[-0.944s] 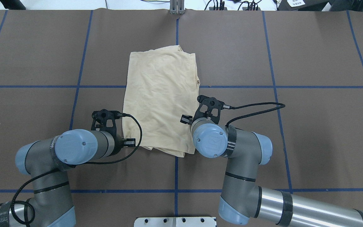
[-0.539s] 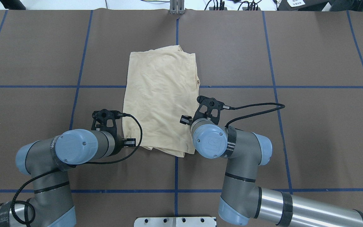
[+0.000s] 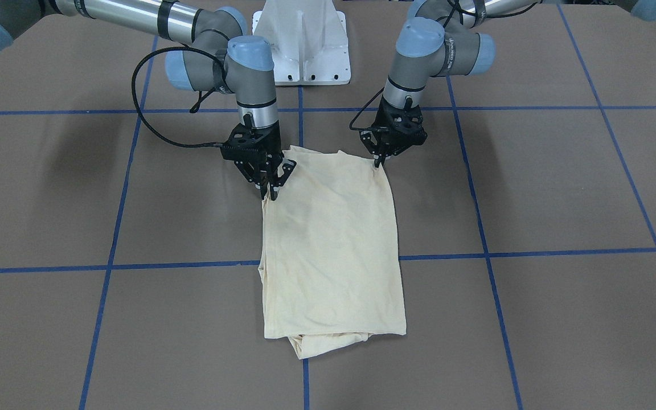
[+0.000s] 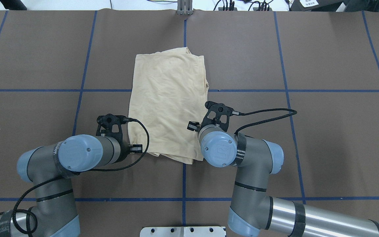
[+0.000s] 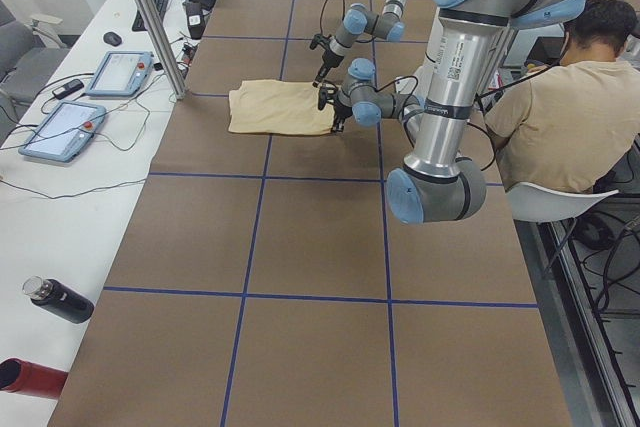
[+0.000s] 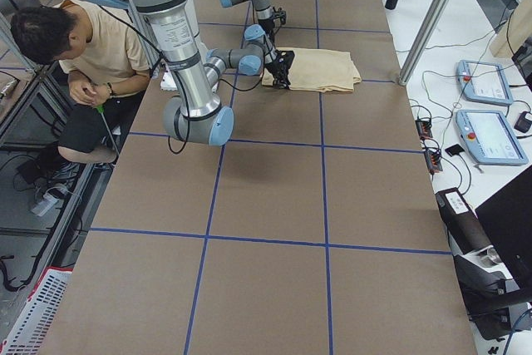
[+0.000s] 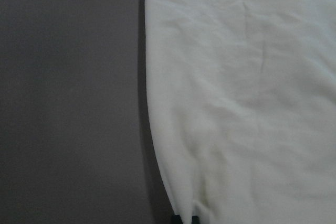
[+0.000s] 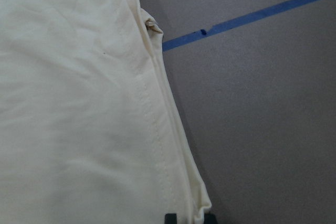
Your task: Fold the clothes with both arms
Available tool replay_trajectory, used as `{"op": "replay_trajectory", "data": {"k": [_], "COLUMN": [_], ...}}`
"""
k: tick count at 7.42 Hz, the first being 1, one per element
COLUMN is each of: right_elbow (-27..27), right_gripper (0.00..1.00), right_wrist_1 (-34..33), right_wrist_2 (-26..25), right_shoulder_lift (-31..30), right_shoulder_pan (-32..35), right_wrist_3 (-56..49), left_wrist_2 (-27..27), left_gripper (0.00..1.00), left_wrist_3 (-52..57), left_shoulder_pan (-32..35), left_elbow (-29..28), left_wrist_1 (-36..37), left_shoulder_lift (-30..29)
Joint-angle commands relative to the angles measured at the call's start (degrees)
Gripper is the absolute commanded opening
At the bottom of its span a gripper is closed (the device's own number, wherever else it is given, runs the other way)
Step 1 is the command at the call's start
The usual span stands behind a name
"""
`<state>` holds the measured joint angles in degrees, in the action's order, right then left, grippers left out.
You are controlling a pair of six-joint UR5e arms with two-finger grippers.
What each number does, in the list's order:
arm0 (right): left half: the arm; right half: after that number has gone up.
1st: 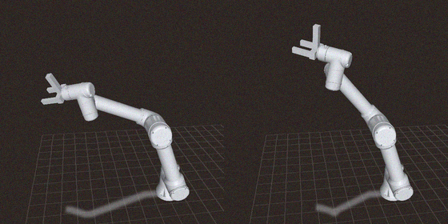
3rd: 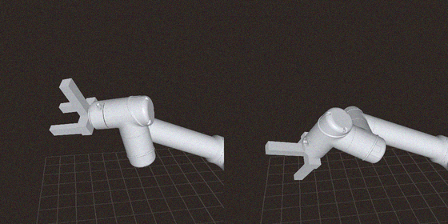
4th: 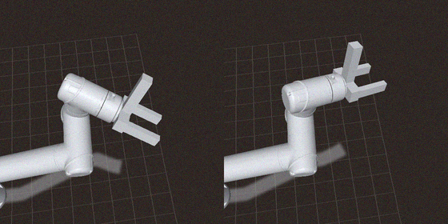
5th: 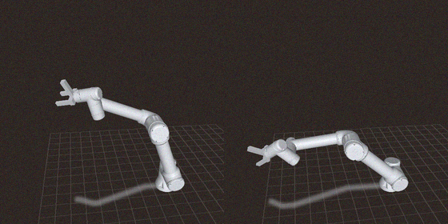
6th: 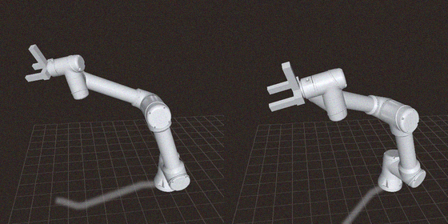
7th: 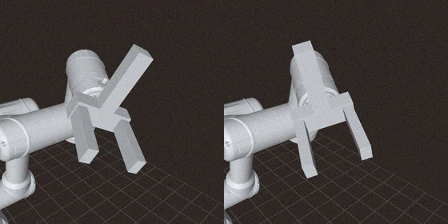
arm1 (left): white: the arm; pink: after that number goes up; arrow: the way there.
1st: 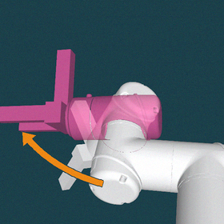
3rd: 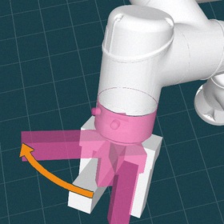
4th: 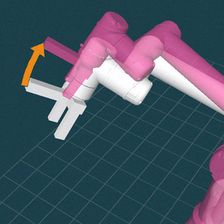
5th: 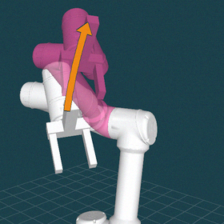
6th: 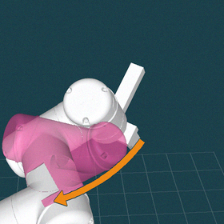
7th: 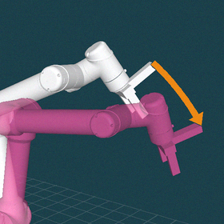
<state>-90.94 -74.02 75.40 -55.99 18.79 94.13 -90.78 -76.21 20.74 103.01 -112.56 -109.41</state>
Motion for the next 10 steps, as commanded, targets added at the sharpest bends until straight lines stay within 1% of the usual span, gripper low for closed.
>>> {"op": "replay_trajectory", "data": {"k": [1,4,5,6,8,10], "right_elbow": [0.0,-0.1,-0.3,-0.4,-2.7,-8.2], "right_gripper": [0.30,0.32,0.23,0.00,0.00,0.00], "right_wrist_1": [-0.1,-0.1,-0.2,-0.8,-3.0,-7.3], "right_wrist_2": [-0.4,-0.5,-0.4,-0.4,-0.4,-0.3], "right_shoulder_lift": [0.0,-0.1,-0.1,0.0,-0.4,-1.1], "right_shoulder_pan": [-0.4,-0.6,-0.6,-0.7,-0.8,-1.9], "right_wrist_3": [0.0,0.0,0.0,0.0,-0.1,-0.3], "left_wrist_2": [0.0,0.0,0.0,0.0,0.0,-0.2], "left_gripper": [0.00,0.00,0.00,0.00,0.00,0.00], "left_wrist_3": [0.0,0.0,0.0,0.0,0.0,0.0], "left_shoulder_pan": [0.0,0.0,0.0,0.0,0.0,0.0], "left_elbow": [0.0,0.0,0.0,0.0,0.1,1.2], "left_wrist_1": [0.0,0.0,0.0,0.0,0.0,0.1], "left_shoulder_lift": [0.0,0.0,0.0,0.0,-0.1,-0.7]}}
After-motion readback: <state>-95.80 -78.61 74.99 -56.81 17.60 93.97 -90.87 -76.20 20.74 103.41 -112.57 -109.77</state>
